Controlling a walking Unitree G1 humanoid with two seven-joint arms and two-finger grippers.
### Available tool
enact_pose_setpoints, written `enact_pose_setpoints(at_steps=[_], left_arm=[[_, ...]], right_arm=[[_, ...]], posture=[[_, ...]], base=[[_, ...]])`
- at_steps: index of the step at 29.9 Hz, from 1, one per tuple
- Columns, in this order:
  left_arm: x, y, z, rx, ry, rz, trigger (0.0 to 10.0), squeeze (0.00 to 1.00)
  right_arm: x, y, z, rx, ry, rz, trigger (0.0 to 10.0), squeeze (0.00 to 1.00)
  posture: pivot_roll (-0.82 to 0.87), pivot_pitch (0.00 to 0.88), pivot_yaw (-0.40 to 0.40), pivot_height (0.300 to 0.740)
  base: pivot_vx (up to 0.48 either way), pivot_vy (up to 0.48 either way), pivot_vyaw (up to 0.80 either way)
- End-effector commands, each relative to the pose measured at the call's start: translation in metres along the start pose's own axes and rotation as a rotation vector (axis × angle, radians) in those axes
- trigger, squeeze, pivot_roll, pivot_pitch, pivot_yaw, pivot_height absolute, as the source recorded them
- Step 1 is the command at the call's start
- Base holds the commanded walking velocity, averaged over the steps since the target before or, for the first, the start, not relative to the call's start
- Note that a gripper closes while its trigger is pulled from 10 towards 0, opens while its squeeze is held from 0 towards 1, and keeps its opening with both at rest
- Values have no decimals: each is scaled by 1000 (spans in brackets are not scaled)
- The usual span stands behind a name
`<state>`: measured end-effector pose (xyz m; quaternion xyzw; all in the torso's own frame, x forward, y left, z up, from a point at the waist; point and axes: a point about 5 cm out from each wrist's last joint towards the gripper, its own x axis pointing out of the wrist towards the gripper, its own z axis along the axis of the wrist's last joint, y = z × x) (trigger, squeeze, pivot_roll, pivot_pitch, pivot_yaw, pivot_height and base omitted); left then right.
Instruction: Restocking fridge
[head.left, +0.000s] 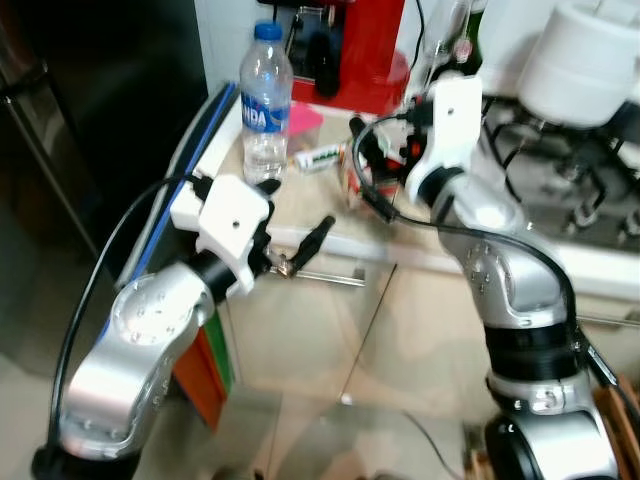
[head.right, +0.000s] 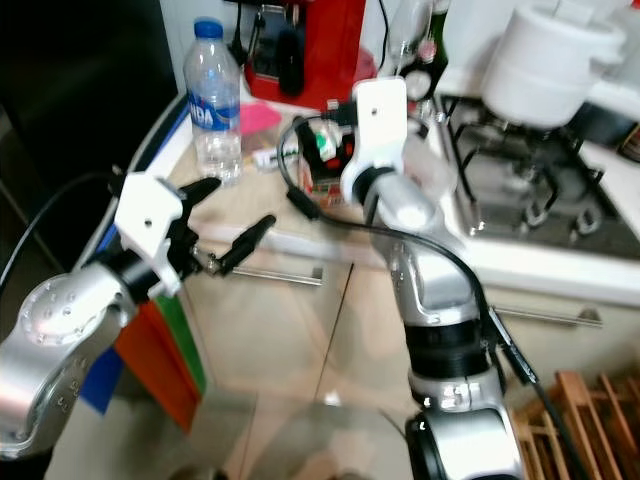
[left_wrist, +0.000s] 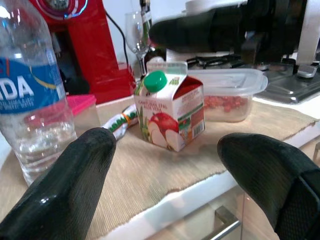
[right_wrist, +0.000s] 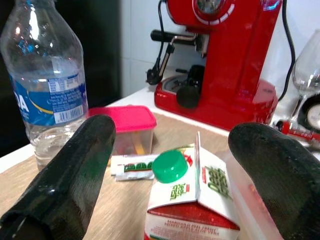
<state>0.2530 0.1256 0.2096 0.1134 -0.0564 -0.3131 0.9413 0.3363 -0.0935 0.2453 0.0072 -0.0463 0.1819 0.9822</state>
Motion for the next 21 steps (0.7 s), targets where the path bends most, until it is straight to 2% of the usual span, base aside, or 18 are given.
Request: enact_pose_setpoints(at_steps=[1,9,11,12,13,21], left_arm=[[0,-1,1,10,4,1,10000,0],[1,0,1,13,0,12,10000,0],[1,0,1,13,0,12,10000,0],[1,0,1,16,-2,16,10000,0],[1,1,2,18,-2,19,10000,0],[2,2,2,26,-2,24,10000,0]], right_arm=[[0,-1,0,-16,-7,-5,10000,0],[0,-4,-2,-13,9,-17,10000,0],[0,-4,-2,-3,10,-14,10000,0],[0,-2,-2,33,4,-4,10000,0],[0,-1,-3,37,4,4,10000,1000],[0,0,-5,36,6,12,10000,1000]], posture=[[64,14,-93,740],[64,3,-102,740],[64,3,-103,740],[69,0,-105,740],[71,0,-104,740],[76,0,-102,740]], base=[[0,0,0],[0,0,0],[0,0,0],[0,0,0],[0,0,0],[0,0,0]])
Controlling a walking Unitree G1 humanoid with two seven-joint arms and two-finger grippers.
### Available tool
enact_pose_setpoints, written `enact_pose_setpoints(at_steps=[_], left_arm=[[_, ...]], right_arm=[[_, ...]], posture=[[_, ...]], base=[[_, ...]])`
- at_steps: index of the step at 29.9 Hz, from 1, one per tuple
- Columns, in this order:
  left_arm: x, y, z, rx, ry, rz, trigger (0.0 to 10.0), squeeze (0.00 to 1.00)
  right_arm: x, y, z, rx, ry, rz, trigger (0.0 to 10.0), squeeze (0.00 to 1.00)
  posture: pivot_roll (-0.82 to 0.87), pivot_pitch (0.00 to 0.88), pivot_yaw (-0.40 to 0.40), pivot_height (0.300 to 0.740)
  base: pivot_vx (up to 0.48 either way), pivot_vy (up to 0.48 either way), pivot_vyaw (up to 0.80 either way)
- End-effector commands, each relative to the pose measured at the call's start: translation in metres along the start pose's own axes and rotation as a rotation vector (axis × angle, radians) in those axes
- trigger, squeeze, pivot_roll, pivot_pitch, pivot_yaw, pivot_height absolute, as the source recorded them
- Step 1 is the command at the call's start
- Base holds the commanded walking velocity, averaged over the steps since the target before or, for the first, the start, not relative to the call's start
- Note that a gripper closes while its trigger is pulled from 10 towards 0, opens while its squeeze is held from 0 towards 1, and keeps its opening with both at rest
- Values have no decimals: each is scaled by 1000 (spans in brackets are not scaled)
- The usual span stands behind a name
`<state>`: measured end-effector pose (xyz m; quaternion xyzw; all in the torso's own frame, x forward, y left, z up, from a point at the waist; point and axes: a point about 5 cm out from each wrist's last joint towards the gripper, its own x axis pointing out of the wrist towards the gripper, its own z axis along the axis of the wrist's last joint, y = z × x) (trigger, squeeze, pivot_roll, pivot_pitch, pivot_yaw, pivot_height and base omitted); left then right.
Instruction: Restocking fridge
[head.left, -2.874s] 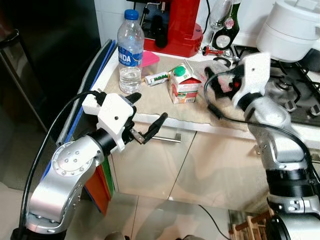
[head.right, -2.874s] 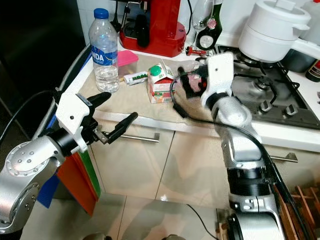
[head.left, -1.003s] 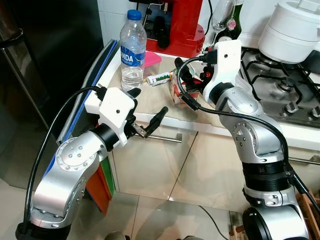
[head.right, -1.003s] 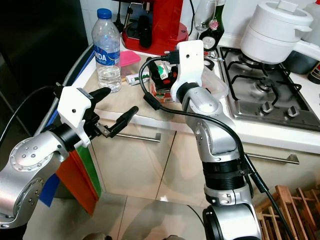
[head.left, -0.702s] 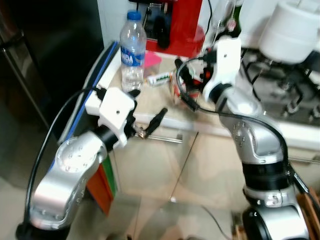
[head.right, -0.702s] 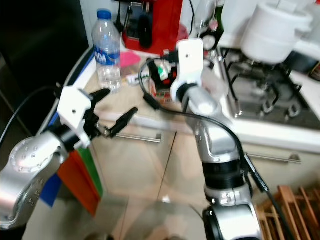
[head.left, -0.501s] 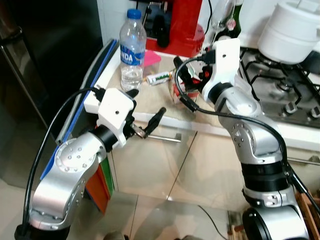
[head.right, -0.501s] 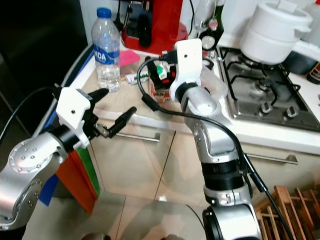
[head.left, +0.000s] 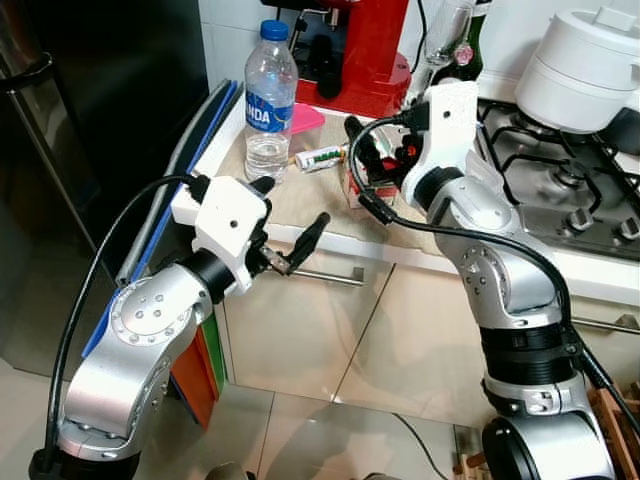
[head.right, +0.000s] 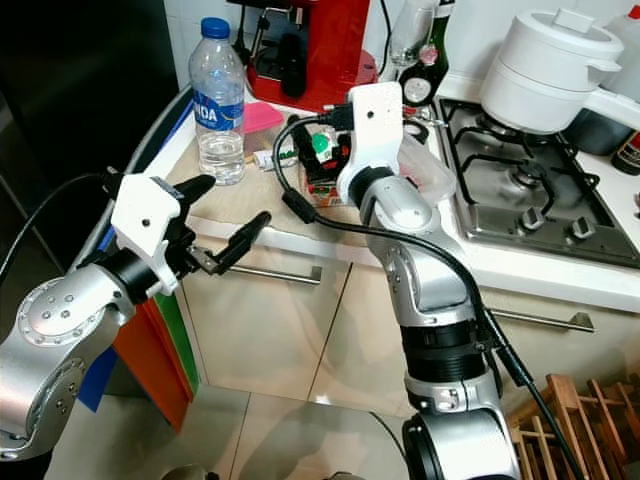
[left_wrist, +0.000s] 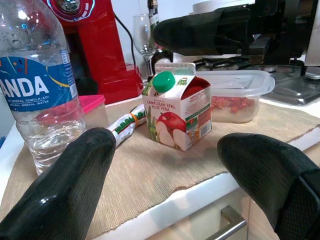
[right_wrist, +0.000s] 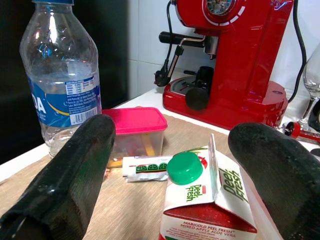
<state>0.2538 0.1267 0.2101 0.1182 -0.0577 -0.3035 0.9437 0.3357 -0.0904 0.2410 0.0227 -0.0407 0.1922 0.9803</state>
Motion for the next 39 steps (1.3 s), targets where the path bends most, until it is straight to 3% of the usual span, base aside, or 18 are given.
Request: enact_pose_setpoints(at_steps=[1,9,10,14,15,23,24,26,27,32,33,39], left_arm=[[2,2,3,17,-9,10,10000,0],[3,6,4,4,-22,61,10000,0],[4,9,4,-4,-23,84,10000,0],[5,14,2,0,-10,122,10000,0],[5,15,2,0,-9,125,10000,0],[6,16,3,11,-14,125,10000,0],[6,16,3,18,-16,122,10000,0],[7,16,3,25,-14,117,10000,0],[7,16,3,25,-14,115,10000,0],[9,15,4,32,-13,97,10000,0],[10,14,4,34,-14,94,10000,0],[11,15,6,33,-20,98,10000,0]], right_arm=[[0,-3,0,4,-3,-7,10000,1000],[0,-4,0,-13,2,-29,10000,1000],[1,-6,-1,-19,6,-48,10000,0],[1,-6,-1,-11,-7,-38,10000,0],[1,-5,-1,-2,-13,-32,0,0],[0,-3,-1,16,-19,-29,0,0],[1,-3,-1,10,-21,-37,7922,0],[3,-2,-2,-8,-12,-45,7922,0],[5,-1,-3,-9,-10,-43,10000,0],[21,5,-7,20,17,-43,10000,0],[24,5,-9,26,28,-51,10000,1000],[30,8,-9,30,26,-53,10000,1000]], posture=[[76,0,-102,740],[68,0,-103,740],[67,0,-103,740],[66,0,-101,740],[66,0,-101,740],[71,0,-95,740],[73,0,-93,740],[73,0,-93,740],[71,0,-87,740],[77,0,-85,740],[79,0,-86,740],[87,0,-92,740]], base=[[0,0,0],[0,0,0],[0,0,0],[0,0,0],[0,0,0],[0,0,0],[0,0,0],[0,0,0],[0,0,0],[0,0,0],[0,0,0],[0,0,0]])
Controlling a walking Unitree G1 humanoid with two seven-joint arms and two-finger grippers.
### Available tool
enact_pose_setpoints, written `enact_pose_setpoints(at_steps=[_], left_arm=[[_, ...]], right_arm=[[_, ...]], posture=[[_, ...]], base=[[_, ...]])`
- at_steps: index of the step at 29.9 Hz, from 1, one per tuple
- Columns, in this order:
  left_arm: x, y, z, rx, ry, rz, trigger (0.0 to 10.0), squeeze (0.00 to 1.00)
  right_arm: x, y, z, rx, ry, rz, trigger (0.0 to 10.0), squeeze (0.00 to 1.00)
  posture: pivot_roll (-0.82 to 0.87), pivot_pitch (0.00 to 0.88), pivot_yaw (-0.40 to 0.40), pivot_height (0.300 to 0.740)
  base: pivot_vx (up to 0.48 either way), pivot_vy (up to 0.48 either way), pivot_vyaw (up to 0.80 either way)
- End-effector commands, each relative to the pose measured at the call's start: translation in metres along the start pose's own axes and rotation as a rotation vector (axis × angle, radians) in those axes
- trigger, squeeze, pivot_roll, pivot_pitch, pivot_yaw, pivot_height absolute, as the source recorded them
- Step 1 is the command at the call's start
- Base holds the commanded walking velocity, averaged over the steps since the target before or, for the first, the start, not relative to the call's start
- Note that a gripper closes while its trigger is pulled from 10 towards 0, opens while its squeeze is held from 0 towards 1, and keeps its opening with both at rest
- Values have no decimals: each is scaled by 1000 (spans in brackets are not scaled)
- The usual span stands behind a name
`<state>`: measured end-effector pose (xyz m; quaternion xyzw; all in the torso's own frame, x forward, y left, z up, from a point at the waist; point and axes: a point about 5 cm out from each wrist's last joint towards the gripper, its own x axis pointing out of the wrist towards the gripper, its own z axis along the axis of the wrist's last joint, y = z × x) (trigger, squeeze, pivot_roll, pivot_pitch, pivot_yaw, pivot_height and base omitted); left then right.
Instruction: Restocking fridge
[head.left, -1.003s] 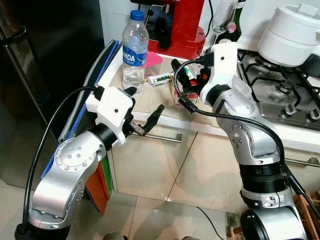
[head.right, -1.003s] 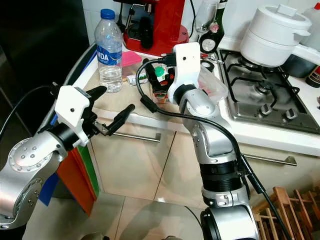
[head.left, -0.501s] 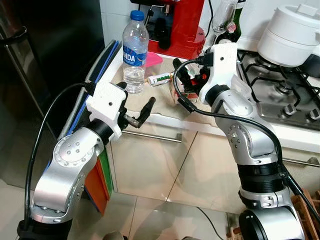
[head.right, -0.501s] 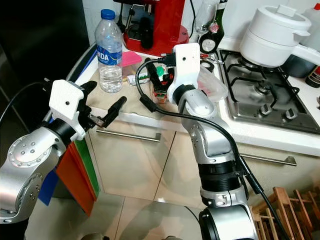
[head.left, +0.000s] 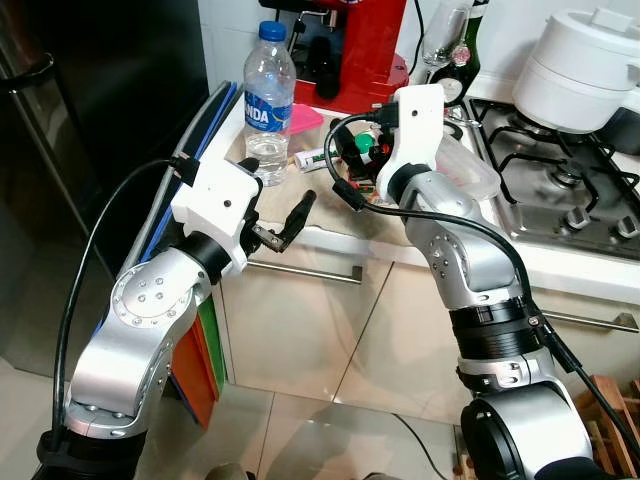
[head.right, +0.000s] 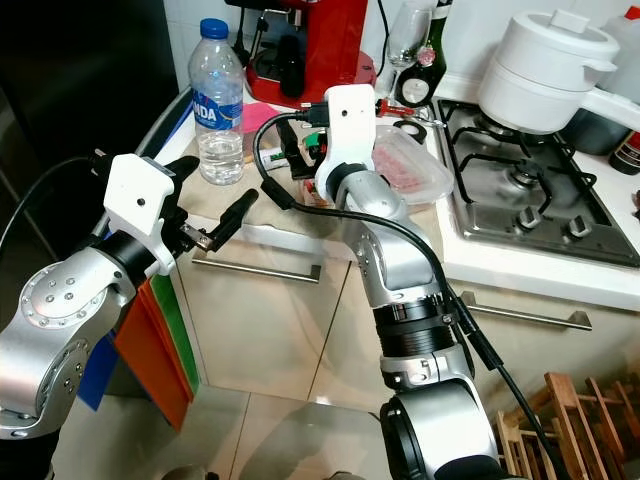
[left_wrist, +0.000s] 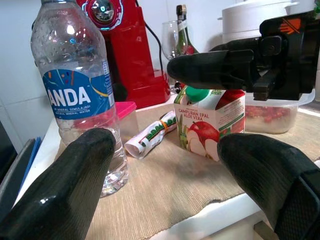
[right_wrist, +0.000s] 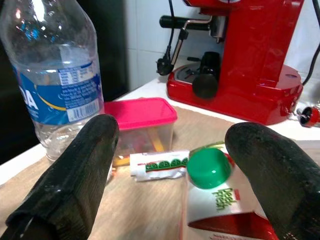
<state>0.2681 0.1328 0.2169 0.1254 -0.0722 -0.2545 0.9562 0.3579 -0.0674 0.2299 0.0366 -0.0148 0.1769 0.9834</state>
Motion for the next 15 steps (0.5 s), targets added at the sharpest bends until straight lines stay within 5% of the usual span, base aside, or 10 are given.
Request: enact_pose_setpoints(at_steps=[1,2,3,7,11,15], left_arm=[[2,1,3,5,-10,-2,10000,0],[2,1,3,5,-10,-1,10000,0],[2,2,3,-11,-14,8,10000,0],[3,1,4,-23,-33,-1,10000,0],[0,-13,15,-112,-105,-157,10000,0],[-1,-15,14,-121,-86,-185,10000,0]], right_arm=[[4,-5,7,-12,-30,-41,10000,1000],[5,-6,8,-15,-33,-48,10000,718],[6,-8,9,-19,-38,-71,10000,0],[8,-17,11,-27,-39,-127,10000,0],[9,-22,7,-30,-3,-145,10000,0],[10,-27,-1,5,46,-161,10000,0]], posture=[[79,1,-86,740],[79,1,-86,740],[75,0,-83,740],[75,0,-80,740],[72,0,-76,740],[73,0,-72,740]], base=[[0,0,0],[0,0,0],[0,0,0],[0,0,0],[0,0,0],[0,0,0]])
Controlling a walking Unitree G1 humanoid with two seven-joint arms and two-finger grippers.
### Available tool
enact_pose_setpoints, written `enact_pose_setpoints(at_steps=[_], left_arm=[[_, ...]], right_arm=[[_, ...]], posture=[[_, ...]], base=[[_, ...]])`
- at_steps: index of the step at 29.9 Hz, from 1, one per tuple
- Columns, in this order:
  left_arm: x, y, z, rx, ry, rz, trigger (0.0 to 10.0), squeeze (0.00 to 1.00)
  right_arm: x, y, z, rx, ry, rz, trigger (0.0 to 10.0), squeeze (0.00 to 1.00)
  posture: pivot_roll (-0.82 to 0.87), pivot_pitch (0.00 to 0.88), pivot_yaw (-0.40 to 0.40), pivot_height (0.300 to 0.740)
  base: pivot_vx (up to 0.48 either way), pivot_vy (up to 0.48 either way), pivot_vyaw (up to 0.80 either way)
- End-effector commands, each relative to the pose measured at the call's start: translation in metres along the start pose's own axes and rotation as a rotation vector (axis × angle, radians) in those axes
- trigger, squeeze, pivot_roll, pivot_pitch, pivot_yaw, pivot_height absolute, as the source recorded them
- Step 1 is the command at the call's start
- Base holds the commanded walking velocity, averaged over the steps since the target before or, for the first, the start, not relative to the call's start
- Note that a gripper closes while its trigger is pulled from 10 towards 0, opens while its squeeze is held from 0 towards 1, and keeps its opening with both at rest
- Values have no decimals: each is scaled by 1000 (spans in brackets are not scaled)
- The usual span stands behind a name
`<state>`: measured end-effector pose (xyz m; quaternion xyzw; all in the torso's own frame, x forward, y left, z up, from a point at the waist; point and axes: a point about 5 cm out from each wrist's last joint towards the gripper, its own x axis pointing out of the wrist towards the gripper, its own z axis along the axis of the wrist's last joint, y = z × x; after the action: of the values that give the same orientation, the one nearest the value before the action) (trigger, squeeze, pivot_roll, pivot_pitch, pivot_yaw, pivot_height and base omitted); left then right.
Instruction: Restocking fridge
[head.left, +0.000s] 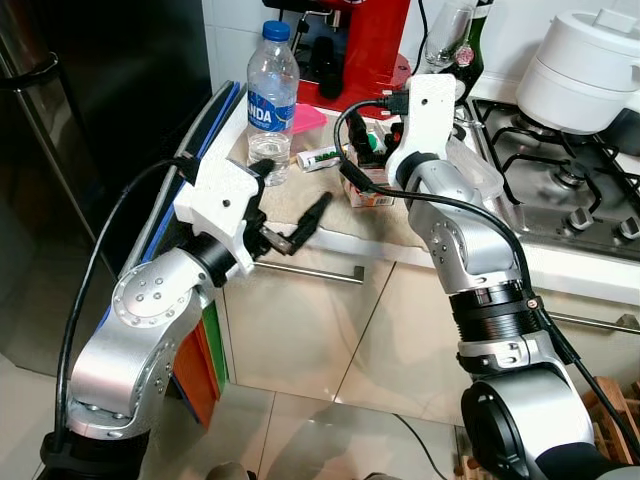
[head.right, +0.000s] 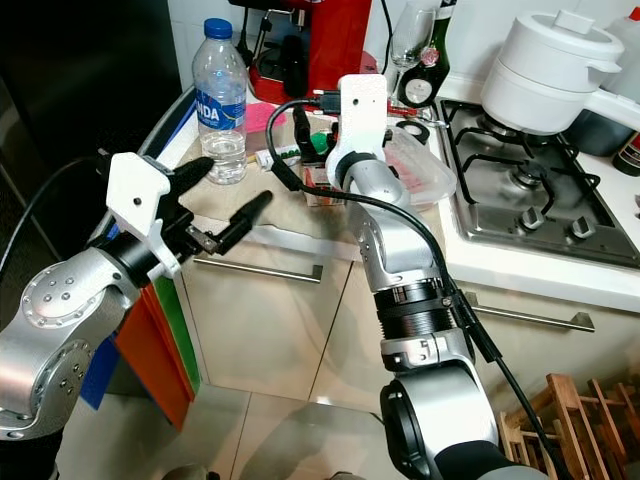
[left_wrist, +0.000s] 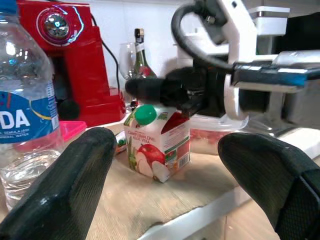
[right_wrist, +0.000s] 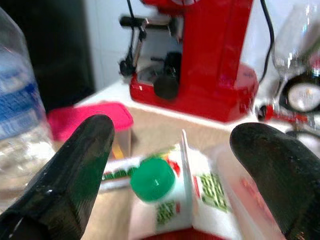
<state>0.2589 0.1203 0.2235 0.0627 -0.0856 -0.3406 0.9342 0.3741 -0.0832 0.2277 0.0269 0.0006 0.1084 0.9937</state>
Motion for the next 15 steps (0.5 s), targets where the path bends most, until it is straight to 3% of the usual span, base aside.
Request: enact_pose_setpoints(at_steps=[1,4,12,14,15], left_arm=[[1,-1,2,14,5,-9,10000,0],[-1,8,1,45,16,45,10000,0],[-7,11,2,47,21,51,10000,0],[-7,11,2,46,21,53,10000,0],[-7,11,2,46,22,54,10000,0]], right_arm=[[2,-6,-2,33,32,-21,10000,0],[4,-7,-7,113,61,-21,10000,0],[5,-8,-7,134,70,-12,10000,0],[6,-8,-7,139,72,-10,9490,0],[6,-8,-7,139,74,-12,7176,0]], posture=[[74,0,-72,740],[83,0,-72,740],[89,2,-78,740],[89,2,-79,740],[91,2,-79,740]], base=[[0,0,0],[0,0,0],[0,0,0],[0,0,0],[0,0,0]])
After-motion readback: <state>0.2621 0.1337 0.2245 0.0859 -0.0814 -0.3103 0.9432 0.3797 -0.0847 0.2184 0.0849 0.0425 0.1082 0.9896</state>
